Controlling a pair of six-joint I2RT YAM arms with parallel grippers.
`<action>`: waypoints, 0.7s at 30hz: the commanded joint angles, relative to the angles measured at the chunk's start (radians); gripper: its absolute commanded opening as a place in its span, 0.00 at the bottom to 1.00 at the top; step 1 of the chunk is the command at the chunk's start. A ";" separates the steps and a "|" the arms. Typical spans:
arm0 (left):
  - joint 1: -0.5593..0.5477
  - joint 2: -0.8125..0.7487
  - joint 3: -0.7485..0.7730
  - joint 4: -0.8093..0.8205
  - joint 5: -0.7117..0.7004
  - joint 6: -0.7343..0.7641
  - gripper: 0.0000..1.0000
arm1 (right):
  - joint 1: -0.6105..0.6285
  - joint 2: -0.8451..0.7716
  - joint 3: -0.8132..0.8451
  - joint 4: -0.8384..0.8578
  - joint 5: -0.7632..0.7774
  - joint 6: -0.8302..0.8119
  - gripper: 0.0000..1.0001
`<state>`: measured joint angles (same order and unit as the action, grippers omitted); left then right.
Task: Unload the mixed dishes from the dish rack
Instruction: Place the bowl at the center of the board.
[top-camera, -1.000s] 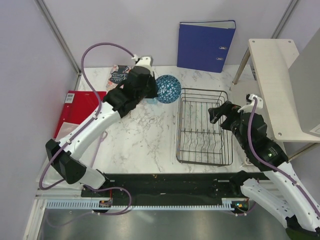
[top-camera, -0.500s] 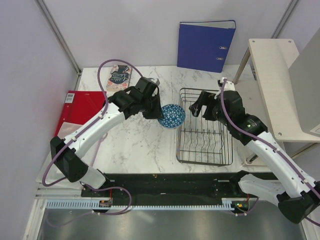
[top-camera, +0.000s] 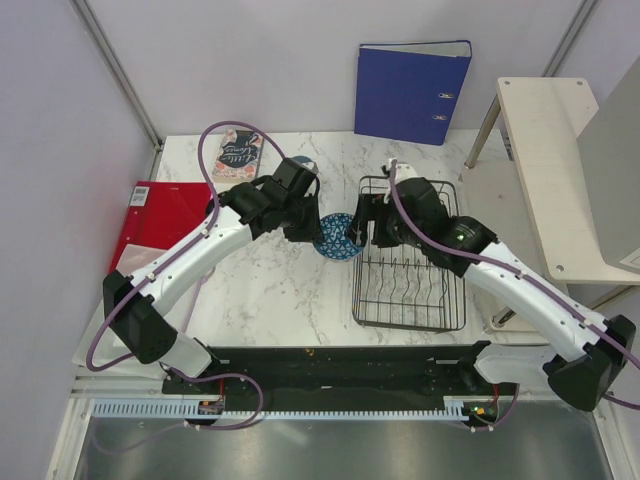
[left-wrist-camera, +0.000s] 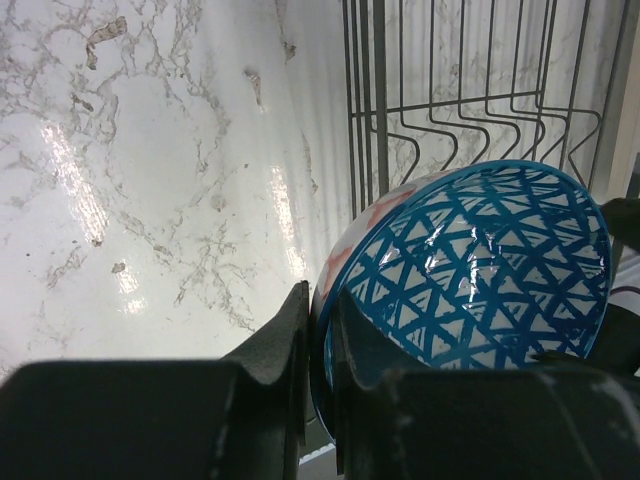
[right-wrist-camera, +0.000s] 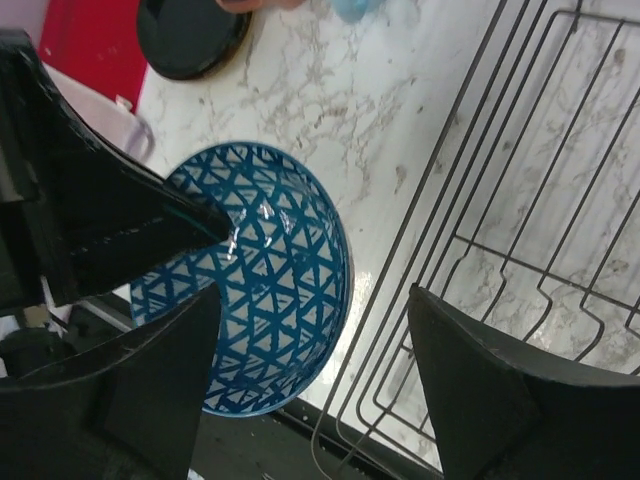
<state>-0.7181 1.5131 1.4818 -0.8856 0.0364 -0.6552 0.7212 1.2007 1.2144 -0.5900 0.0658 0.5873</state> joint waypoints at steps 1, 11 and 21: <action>-0.007 -0.014 0.012 0.023 -0.021 -0.006 0.02 | 0.038 0.060 0.018 -0.056 0.032 -0.037 0.80; -0.009 -0.083 -0.023 0.008 -0.081 0.002 0.02 | 0.047 0.079 -0.033 0.033 0.005 -0.017 0.18; 0.005 -0.211 -0.031 -0.032 -0.301 0.032 0.65 | 0.113 0.066 -0.007 0.130 -0.037 -0.007 0.00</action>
<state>-0.7395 1.3869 1.4319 -0.8986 -0.0948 -0.6529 0.7895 1.2900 1.1671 -0.5285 0.1009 0.5980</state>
